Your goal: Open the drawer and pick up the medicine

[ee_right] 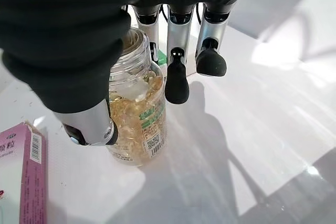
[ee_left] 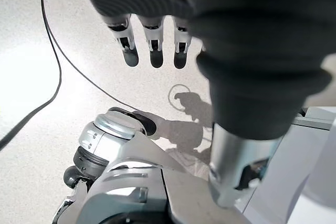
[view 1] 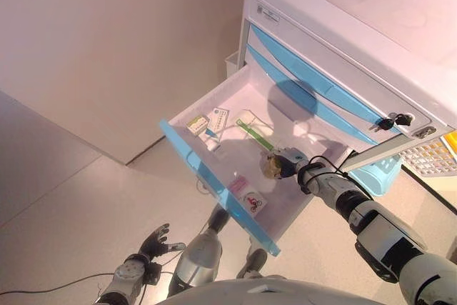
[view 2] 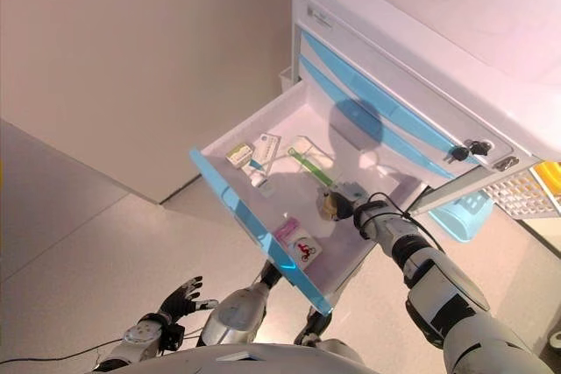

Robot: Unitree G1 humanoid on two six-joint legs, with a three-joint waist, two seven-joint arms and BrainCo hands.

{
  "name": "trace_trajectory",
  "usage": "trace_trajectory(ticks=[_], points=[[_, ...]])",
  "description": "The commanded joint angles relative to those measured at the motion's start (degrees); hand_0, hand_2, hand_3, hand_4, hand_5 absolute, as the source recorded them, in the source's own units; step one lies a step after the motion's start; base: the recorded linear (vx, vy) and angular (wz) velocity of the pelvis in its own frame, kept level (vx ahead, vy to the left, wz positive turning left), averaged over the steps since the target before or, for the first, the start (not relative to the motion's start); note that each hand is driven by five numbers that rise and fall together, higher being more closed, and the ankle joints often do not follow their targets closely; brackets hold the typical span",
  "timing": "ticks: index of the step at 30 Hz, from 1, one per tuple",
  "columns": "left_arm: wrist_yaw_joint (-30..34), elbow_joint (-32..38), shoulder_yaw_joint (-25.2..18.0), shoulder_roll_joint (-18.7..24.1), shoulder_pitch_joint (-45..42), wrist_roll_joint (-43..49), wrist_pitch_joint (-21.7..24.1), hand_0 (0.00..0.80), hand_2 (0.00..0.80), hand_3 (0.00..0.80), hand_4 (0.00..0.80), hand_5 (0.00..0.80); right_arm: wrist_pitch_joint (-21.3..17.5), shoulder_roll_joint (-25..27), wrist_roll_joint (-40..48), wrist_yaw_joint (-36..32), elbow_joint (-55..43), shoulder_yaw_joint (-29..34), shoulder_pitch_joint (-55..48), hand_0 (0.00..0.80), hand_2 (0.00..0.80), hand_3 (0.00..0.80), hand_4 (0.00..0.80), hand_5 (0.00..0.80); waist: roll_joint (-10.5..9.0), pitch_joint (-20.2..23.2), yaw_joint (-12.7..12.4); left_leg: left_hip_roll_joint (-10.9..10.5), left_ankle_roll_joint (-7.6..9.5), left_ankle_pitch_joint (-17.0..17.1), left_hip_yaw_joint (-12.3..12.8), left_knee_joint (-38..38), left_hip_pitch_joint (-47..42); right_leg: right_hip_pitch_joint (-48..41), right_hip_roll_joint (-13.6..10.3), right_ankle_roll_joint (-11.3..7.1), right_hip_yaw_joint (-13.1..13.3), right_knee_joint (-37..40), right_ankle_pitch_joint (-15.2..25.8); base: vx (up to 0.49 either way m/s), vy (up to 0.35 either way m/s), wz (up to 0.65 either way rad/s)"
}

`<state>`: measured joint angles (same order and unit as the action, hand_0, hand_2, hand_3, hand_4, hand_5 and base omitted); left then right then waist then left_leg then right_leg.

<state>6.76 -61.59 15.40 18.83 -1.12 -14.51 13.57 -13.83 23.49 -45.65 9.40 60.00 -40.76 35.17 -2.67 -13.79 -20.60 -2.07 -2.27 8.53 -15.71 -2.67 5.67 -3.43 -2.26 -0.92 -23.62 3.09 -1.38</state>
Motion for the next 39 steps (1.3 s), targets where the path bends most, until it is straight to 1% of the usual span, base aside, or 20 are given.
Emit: trace_trajectory(ticks=[1,6,9,10,11,12,14,15,18,19,21,23,25,26,28,30,32,33,36,39], points=[[0.38,-0.91,0.45,2.18,-0.02,1.45,-0.09,0.0,0.0,0.0,0.0,0.0,-0.26,0.68,1.24,0.87,-2.41,-1.2,1.55,0.8,0.8,0.8,0.8,0.8,-1.79,1.06,-0.77,-3.02,2.72,-8.72,2.36,3.15,-0.14,2.69,-4.3,-2.68,3.2,-5.04,-0.86,0.0,0.0,0.0],[0.28,-1.2,-0.36,2.34,-0.11,1.92,-0.31,0.0,0.0,0.0,0.0,0.0,-1.5,1.01,0.1,0.84,-4.41,-1.58,1.18,0.8,0.8,0.8,0.8,0.8,-2.43,1.4,-0.47,-2.82,2.77,-8.83,2.6,2.83,-0.5,2.49,-4.16,-2.85,3.51,-4.74,-0.7,0.0,0.0,0.0],[0.15,-0.99,-1.38,2.59,-0.53,2.41,-0.81,0.0,0.0,0.0,0.0,0.0,-1.67,2.4,5.42,-3.33,-9.39,-1.62,0.7,0.8,0.8,0.8,0.8,0.8,-2.95,1.68,0.15,-2.64,2.85,-8.98,2.95,2.67,-0.96,2.31,-4.09,-3.03,3.97,-4.66,-0.51,0.002,-0.015,-0.06],[0.16,-0.66,-2.11,2.8,-0.81,2.43,-1.17,0.0,0.0,0.0,0.0,0.0,-1.09,3.39,9.17,-6.12,-13.15,-1.15,0.2,0.8,0.8,0.8,0.8,0.8,-3.16,1.74,0.65,-2.48,2.85,-9.03,3.21,2.56,-1.23,2.22,-4.08,-3.12,4.28,-4.61,-0.39,-0.003,-0.005,-0.09],[0.15,-0.53,-2.45,2.87,-0.95,2.34,-1.32,0.0,0.0,0.0,0.0,0.0,-0.38,4.0,10.23,-7.79,-15.69,-0.84,-0.14,0.8,0.8,0.8,0.8,0.8,-3.22,1.74,0.92,-2.39,2.86,-9.06,3.39,2.52,-1.39,2.18,-4.07,-3.15,4.48,-4.6,-0.33,-0.007,-0.001,-0.11],[0.08,-0.16,-3.3,3.03,-1.35,2.37,-1.74,0.0,0.0,0.0,0.0,0.0,0.7,5.25,12.57,-10.93,-20.89,-0.14,-1.19,0.8,0.8,0.8,0.8,0.8,-3.43,1.87,1.64,-2.22,2.92,-9.17,3.73,2.42,-1.69,2.13,-4.04,-3.22,4.95,-4.52,-0.2,-0.007,0.002,-0.1],[-0.09,0.24,-4.33,3.3,-1.93,2.23,-2.34,0.0,0.0,0.0,0.0,0.0,2.6,8.48,18.58,-15.47,-29.46,0.77,-2.88,0.8,0.8,0.8,0.8,0.8,-3.76,2.2,2.82,-1.95,2.98,-9.28,4.41,2.12,-2.15,2.1,-3.94,-3.39,5.85,-4.29,0.06,-0.009,0.005,-0.11],[-0.19,0.41,-5.4,3.54,-2.37,1.97,-2.89,0.0,0.0,0.0,0.0,0.0,4.4,11.67,24.6,-20.04,-36.81,1.95,-4.26,0.8,0.8,0.8,0.8,0.8,-4.06,2.57,4.08,-1.68,2.96,-9.42,5.05,1.87,-2.59,2.09,-3.86,-3.51,6.65,-4.14,0.2,-0.007,0.015,-0.17],[-0.19,-0.37,-6.76,3.58,-2.86,1.5,-2.85,0.0,0.0,0.0,0.0,0.0,8.6,15.6,36.7,-28.76,-47.54,6.43,-6.81,0.8,0.8,0.8,0.8,0.8,-4.33,3.35,5.9,-1.23,3.0,-9.65,6.35,1.43,-3.39,2.1,-3.69,-3.61,8.18,-3.93,0.36,-0.003,0.027,-0.16],[-0.11,-1.01,-7.38,3.63,-2.83,1.28,-2.71,0.0,0.0,0.0,0.0,0.0,9.93,17.16,43.03,-33.13,-51.82,8.69,-7.16,0.8,0.8,0.8,0.8,0.8,-4.48,3.82,6.81,-1.08,3.03,-9.79,6.93,1.23,-3.83,2.02,-3.59,-3.61,8.94,-3.82,0.37,0.008,0.035,-0.26],[0.14,-1.76,-7.91,3.8,-2.64,1.14,-2.41,0.0,0.0,0.0,0.0,0.0,10.45,19.1,51.4,-37.26,-56.79,11.65,-6.69,0.8,0.8,0.8,0.8,0.8,-4.67,4.42,7.67,-0.88,3.01,-10.0,7.68,1.06,-4.41,1.88,-3.52,-3.64,9.67,-3.79,0.37,0.012,0.023,-0.34],[0.0,-2.11,-7.85,3.74,-2.43,1.2,-2.25,0.0,0.0,0.0,0.0,0.0,12.02,20.72,62.69,-38.27,-59.77,15.4,-4.64,0.8,0.8,0.8,0.8,0.8,-4.91,5.06,8.24,-0.75,2.96,-10.21,8.24,1.0,-4.93,1.6,-3.43,-3.65,10.27,-3.69,0.39,0.016,0.004,-0.25],[-0.04,-2.02,-7.67,3.64,-2.5,1.39,-2.27,0.0,0.0,0.0,0.0,0.0,12.35,21.02,68.61,-38.17,-60.15,18.45,-2.68,0.8,0.8,0.8,0.8,0.8,-4.95,5.43,8.42,-0.69,2.95,-10.43,8.51,1.0,-5.3,1.4,-3.42,-3.66,10.58,-3.7,0.34,0.018,0.003,-0.15],[0.27,-1.79,-7.74,3.63,-2.78,1.78,-2.22,0.0,0.0,0.0,0.0,0.0,11.06,20.99,73.62,-36.31,-59.97,21.81,-0.89,0.8,0.8,0.8,0.8,0.8,-4.87,5.93,8.66,-0.61,2.93,-10.66,8.74,0.93,-5.64,1.25,-3.4,-3.74,10.85,-3.7,0.28,0.014,0.007,-0.17],[0.63,-1.14,-7.87,3.51,-3.31,2.3,-2.38,0.0,0.0,0.0,0.0,0.0,10.13,21.09,77.83,-33.67,-58.73,26.13,1.31,0.8,0.8,0.8,0.8,0.8,-4.67,6.5,8.77,-0.52,2.9,-10.96,9.0,0.9,-6.13,0.9,-3.45,-3.88,11.11,-3.66,0.21,0.017,0.02,-0.1],[0.67,-0.4,-7.85,3.25,-4.04,2.55,-2.6,0.0,0.0,0.0,0.0,0.0,10.19,21.58,80.59,-30.85,-56.4,30.14,4.21,0.8,0.8,0.8,0.8,0.8,-4.39,7.26,8.77,-0.49,2.93,-11.17,9.03,0.62,-6.74,0.39,-3.5,-4.01,11.31,-3.43,0.14,0.024,0.032,0.0],[0.6,-0.34,-7.63,3.03,-4.39,2.66,-2.67,0.0,0.0,0.0,0.0,0.0,11.53,22.35,82.71,-28.08,-53.86,32.61,6.65,0.8,0.8,0.8,0.8,0.8,-4.28,7.91,8.75,-0.5,2.94,-11.35,9.11,0.45,-7.26,-0.13,-3.48,-3.99,11.41,-3.26,0.04,0.031,0.036,0.0],[0.55,-0.48,-7.43,3.03,-4.45,2.48,-2.74,0.0,0.0,0.0,0.0,0.0,11.18,23.19,82.63,-26.9,-52.06,33.32,7.91,0.8,0.8,0.8,0.8,0.8,-4.25,8.16,8.72,-0.52,2.91,-11.42,9.16,0.39,-7.51,-0.38,-3.48,-3.98,11.45,-3.2,0.02,0.036,0.036,0.01],[0.34,-1.89,-6.83,3.07,-4.55,1.87,-2.65,0.0,0.0,0.0,0.0,0.0,11.1,27.2,81.38,-22.75,-46.03,33.76,12.12,0.8,0.8,0.8,0.8,0.8,-4.31,8.79,8.63,-0.55,2.81,-11.49,9.24,0.14,-8.33,-1.24,-3.49,-3.93,11.32,-2.93,0.01,0.041,0.03,0.02],[0.03,-4.02,-6.1,3.08,-4.55,1.06,-2.59,0.0,0.0,0.0,0.0,0.0,11.43,32.11,81.81,-19.48,-37.04,31.94,17.67,0.8,0.8,0.8,0.8,0.8,-4.56,9.37,8.56,-0.54,2.63,-11.54,9.41,-0.02,-8.99,-1.95,-3.45,-3.85,11.08,-2.8,-0.1,0.038,0.029,0.03]])
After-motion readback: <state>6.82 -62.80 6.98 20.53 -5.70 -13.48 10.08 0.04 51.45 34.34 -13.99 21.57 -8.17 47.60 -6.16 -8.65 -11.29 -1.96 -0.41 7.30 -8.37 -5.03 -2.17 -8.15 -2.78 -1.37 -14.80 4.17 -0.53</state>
